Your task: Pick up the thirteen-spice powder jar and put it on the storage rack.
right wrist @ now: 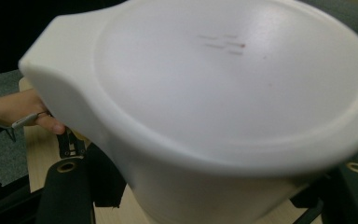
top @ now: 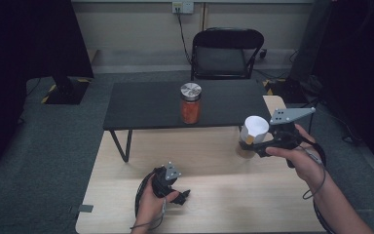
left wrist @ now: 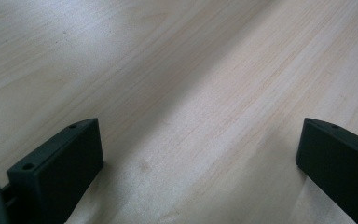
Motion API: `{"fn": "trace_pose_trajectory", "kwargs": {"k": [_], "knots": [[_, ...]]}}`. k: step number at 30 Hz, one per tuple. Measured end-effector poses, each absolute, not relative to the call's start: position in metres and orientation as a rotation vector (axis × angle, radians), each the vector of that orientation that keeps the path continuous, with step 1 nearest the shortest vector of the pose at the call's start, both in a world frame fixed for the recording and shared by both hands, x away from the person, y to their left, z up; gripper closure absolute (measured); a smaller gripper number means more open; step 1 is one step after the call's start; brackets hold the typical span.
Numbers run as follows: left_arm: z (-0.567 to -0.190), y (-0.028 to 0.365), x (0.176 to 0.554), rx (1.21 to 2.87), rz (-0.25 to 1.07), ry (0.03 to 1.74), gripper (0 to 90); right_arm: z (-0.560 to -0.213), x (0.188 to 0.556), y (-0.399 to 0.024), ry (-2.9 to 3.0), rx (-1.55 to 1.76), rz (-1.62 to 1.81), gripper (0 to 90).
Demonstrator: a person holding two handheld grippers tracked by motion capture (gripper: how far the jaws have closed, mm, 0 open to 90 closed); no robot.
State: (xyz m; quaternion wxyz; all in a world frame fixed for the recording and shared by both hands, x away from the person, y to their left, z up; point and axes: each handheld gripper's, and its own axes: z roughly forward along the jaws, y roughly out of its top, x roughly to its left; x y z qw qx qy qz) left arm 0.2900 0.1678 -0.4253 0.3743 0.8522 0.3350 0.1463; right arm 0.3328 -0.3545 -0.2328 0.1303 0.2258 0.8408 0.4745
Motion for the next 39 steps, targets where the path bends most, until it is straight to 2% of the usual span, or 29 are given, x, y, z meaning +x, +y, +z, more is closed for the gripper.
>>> {"fn": "trace_pose_trajectory", "kwargs": {"k": [17,39], "knots": [[-0.425,0.168,0.29,2.181,0.375,0.858,0.0,-0.196,0.344,-0.33,2.402,0.683,1.382,30.5],[-0.425,0.168,0.29,2.18,0.373,0.859,0.0,-0.184,0.373,-0.308,2.365,0.733,1.407,30.6]]}}
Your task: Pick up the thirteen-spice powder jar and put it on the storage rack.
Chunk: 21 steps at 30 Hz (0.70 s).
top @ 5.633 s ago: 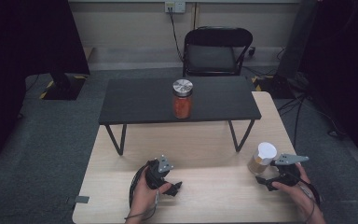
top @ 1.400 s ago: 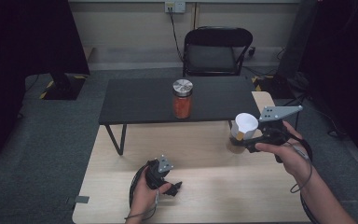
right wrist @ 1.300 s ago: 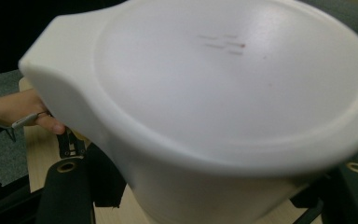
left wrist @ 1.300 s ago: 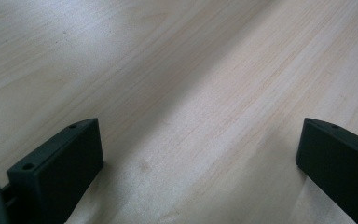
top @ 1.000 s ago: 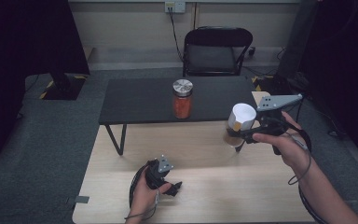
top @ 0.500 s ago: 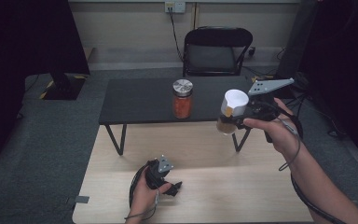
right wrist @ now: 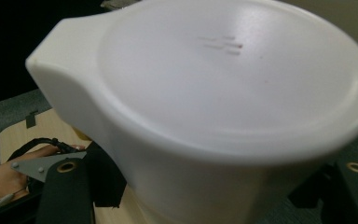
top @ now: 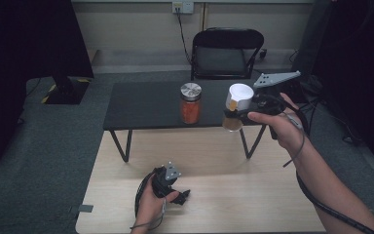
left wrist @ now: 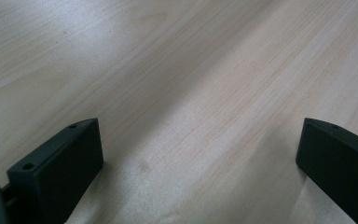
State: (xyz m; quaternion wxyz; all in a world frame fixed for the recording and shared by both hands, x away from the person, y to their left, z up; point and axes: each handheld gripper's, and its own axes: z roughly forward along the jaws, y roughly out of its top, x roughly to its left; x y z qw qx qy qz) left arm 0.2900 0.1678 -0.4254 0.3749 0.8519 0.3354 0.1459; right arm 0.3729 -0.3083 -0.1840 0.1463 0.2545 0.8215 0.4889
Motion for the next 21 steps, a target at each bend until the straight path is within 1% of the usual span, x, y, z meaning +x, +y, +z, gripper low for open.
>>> {"fn": "trace_pose_trajectory", "kwargs": {"k": [13,21], "knots": [[-0.425,0.168,0.29,2.181,0.373,0.858,0.0,-0.176,0.384,-0.286,2.363,0.721,1.358,30.5],[-0.425,0.168,0.29,2.18,0.373,0.859,0.0,-0.179,0.395,-0.277,2.359,0.743,1.342,30.5]]}}
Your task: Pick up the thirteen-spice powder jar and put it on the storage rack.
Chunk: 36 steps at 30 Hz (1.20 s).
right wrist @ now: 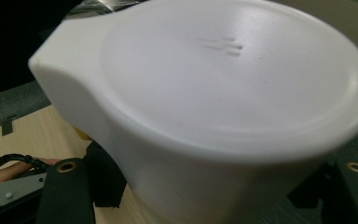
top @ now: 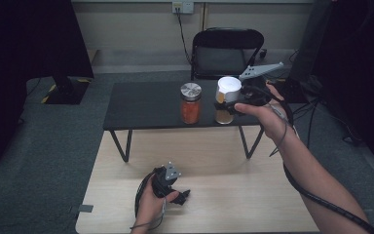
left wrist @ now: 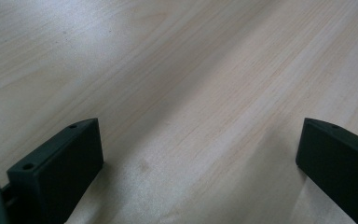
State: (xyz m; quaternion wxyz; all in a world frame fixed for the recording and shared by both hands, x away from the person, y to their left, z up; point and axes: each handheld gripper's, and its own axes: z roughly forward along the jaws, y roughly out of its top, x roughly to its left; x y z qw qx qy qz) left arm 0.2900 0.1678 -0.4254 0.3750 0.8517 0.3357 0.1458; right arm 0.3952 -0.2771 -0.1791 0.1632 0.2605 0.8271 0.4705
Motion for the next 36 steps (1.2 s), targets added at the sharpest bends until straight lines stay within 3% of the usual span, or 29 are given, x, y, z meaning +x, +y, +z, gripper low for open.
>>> {"fn": "trace_pose_trajectory", "kwargs": {"k": [23,36], "knots": [[-0.4254,0.1677,0.2899,2.18,0.374,0.859,0.0,-0.1874,0.4018,-0.2755,2.327,0.752,1.355,30.1],[-0.4254,0.1677,0.2898,2.18,0.374,0.859,0.0,-0.1873,0.3985,-0.2758,2.323,0.746,1.327,22.9]]}}
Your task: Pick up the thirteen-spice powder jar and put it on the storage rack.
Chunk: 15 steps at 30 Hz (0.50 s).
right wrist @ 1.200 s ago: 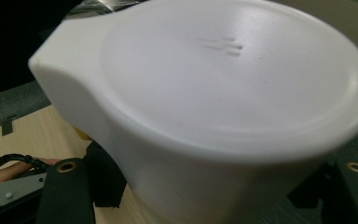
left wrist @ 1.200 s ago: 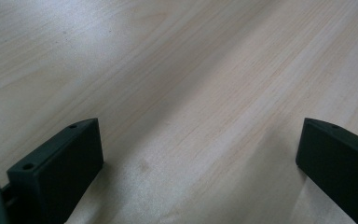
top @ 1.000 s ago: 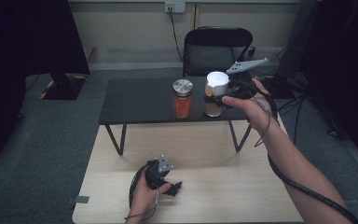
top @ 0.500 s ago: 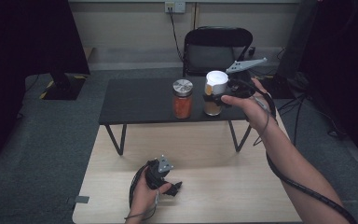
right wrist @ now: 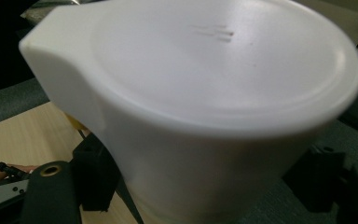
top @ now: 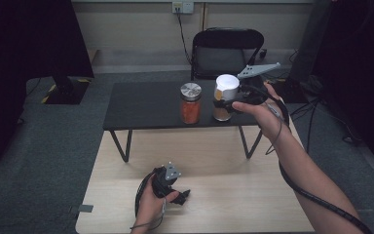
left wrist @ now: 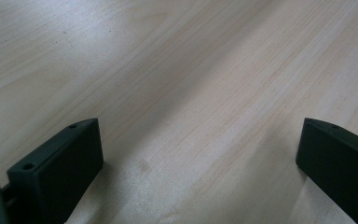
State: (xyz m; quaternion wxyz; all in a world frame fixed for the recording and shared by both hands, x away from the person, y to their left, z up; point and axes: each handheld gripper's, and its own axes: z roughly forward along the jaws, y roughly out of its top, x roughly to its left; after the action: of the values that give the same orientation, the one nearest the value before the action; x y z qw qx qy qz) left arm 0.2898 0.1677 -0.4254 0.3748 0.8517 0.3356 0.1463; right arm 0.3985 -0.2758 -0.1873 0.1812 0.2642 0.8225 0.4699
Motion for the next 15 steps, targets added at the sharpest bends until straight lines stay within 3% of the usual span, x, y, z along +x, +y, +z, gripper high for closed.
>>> {"fn": "trace_pose_trajectory", "kwargs": {"k": [15], "knots": [[-0.4255,0.1677,0.2898,2.18,0.374,0.859,0.0,-0.1902,0.3924,-0.2855,2.305,0.802,1.337,9.0]]}}
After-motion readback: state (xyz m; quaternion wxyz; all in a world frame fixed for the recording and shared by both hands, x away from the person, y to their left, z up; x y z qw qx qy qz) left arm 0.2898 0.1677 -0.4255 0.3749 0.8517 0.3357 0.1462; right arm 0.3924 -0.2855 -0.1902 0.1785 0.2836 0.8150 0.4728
